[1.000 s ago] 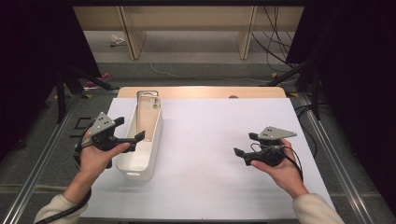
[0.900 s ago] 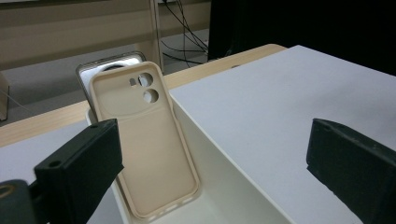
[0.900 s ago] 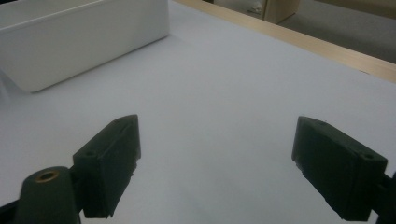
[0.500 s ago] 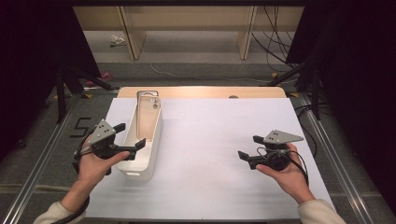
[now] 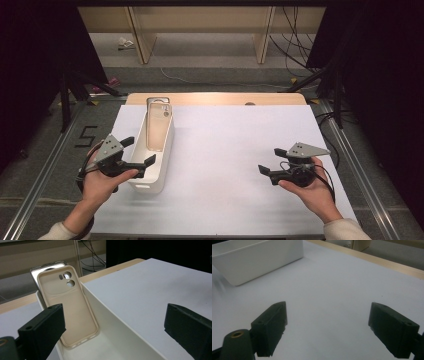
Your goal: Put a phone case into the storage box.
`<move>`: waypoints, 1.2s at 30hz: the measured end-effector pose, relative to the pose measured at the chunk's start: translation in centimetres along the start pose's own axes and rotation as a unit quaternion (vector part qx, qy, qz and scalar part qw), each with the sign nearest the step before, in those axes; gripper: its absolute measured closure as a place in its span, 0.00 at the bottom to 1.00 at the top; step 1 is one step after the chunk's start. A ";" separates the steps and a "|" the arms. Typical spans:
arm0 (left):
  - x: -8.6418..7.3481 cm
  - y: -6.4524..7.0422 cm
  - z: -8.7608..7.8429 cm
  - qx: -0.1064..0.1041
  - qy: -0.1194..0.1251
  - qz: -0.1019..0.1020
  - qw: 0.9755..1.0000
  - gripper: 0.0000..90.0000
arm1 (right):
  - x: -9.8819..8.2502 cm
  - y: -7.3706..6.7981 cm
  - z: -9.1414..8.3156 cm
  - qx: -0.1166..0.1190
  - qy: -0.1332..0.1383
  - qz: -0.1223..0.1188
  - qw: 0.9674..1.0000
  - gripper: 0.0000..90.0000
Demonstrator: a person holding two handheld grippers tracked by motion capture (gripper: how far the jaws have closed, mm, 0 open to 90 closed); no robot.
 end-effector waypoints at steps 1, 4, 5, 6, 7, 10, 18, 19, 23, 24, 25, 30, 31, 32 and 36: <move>0.0 0.0 -0.1 0.000 0.000 0.000 1.000 0.03 | 0.0 0.0 -0.1 0.000 0.000 -0.001 1.000 0.18; -0.2 0.1 -0.2 -0.001 0.001 0.000 1.000 0.03 | -0.1 -0.1 -0.2 -0.001 0.000 0.002 1.000 0.18; -0.2 0.1 -0.2 -0.001 0.000 0.000 1.000 0.03 | -0.1 -0.1 -0.2 -0.001 -0.001 0.004 1.000 0.18; -0.3 0.2 -0.3 -0.001 0.000 -0.001 1.000 0.03 | -0.2 -0.1 -0.3 -0.001 -0.001 0.004 1.000 0.18; -0.3 0.2 -0.3 -0.001 -0.001 0.001 1.000 0.03 | -0.2 -0.1 -0.3 -0.001 -0.002 0.003 1.000 0.18; -0.4 0.2 -0.5 -0.002 0.000 0.002 1.000 0.03 | -0.2 -0.2 -0.3 0.001 -0.002 0.004 1.000 0.18; -0.5 0.3 -0.7 -0.002 0.001 0.003 1.000 0.03 | -0.4 -0.3 -0.7 0.001 -0.002 0.008 1.000 0.18; -0.5 0.3 -0.7 -0.002 0.001 0.002 1.000 0.03 | -0.4 -0.3 -0.7 0.000 -0.002 0.008 1.000 0.18; -0.6 0.3 -0.7 -0.001 0.000 0.000 1.000 0.03 | -0.5 -0.3 -0.8 0.000 -0.002 0.008 1.000 0.18; -0.6 0.3 -0.7 -0.002 0.001 0.001 1.000 0.03 | -0.5 -0.3 -0.8 0.000 -0.002 0.008 1.000 0.18; -0.6 0.4 -0.7 -0.002 0.001 -0.001 1.000 0.03 | -0.5 -0.3 -0.7 0.000 -0.002 0.008 1.000 0.18; -0.7 0.5 -0.6 0.000 -0.001 0.002 1.000 0.03 | -0.5 -0.3 -0.7 0.002 -0.004 0.008 1.000 0.18; -0.7 0.5 -0.6 0.000 -0.001 0.002 1.000 0.03 | -0.5 -0.3 -0.7 0.002 -0.004 0.008 1.000 0.18; -0.7 0.5 -0.6 0.000 -0.001 0.003 1.000 0.03 | -0.5 -0.3 -0.7 0.002 -0.004 0.008 1.000 0.18; -0.7 0.4 -0.7 0.002 0.001 0.002 1.000 0.03 | -0.5 -0.3 -0.6 0.002 -0.003 0.008 1.000 0.18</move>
Point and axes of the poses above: each handheld gripper's, and its own axes: z roughly forward along the jaws, x roughly out of its top, y roughly to its right, the point moved 4 cm from there along z, roughly forward along the jaws, and after that the axes turned 12 degrees about x, right-handed, at the moved point
